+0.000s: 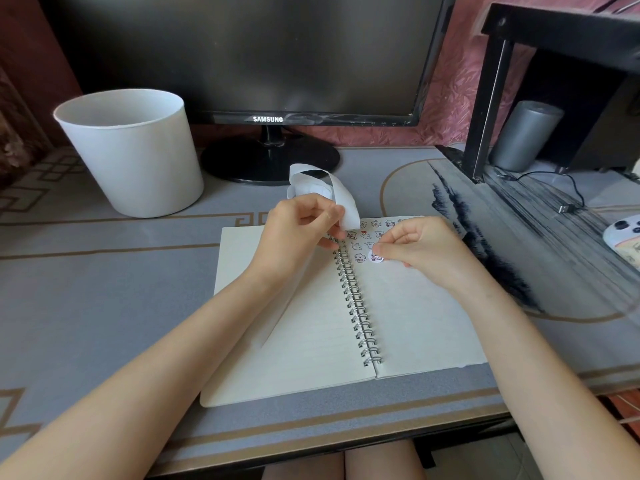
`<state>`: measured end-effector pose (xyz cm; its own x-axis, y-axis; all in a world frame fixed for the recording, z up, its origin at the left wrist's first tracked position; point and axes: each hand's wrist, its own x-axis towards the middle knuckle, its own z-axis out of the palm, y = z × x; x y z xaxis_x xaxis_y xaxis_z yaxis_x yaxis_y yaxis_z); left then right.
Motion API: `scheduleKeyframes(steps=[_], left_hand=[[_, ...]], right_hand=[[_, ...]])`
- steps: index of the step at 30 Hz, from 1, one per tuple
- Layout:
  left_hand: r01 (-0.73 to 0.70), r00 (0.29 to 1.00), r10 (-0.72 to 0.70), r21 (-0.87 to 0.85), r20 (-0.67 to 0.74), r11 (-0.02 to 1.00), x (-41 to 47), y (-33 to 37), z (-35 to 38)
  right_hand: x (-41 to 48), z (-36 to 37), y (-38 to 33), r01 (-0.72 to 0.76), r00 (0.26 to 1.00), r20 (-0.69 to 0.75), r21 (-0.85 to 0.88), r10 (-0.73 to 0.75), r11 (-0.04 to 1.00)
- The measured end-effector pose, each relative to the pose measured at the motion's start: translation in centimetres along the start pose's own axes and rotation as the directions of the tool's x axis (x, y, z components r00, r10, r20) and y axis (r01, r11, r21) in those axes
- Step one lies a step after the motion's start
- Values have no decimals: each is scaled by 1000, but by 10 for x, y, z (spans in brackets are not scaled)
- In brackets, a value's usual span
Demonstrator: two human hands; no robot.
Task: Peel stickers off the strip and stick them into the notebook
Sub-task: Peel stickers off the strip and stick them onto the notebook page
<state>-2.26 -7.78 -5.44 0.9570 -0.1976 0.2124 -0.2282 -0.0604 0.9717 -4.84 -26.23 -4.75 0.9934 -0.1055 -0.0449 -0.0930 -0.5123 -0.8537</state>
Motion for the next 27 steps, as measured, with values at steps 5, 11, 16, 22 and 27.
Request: scheduleKeyframes(steps=[5, 11, 16, 22, 27], left_hand=[[-1, 1000, 1, -3, -3, 1000, 0, 1, 0], [-3, 1000, 3, -5, -1, 1000, -1, 1, -1], [-6, 1000, 6, 3, 0, 1000, 0, 2, 0], [-3, 1000, 3, 4, -2, 1000, -1, 2, 0], [-4, 1000, 4, 9, -2, 1000, -1, 2, 0]], right_hand=[[0, 2, 1, 21, 1000, -20, -20, -21, 1000], [2, 4, 3, 34, 999, -40, -67, -37, 997], [4, 1, 5, 44, 998, -41, -81, -47, 996], [6, -1, 7, 43, 998, -53, -31, -45, 999], [8, 6, 11, 46, 991, -116, -131, -62, 990]])
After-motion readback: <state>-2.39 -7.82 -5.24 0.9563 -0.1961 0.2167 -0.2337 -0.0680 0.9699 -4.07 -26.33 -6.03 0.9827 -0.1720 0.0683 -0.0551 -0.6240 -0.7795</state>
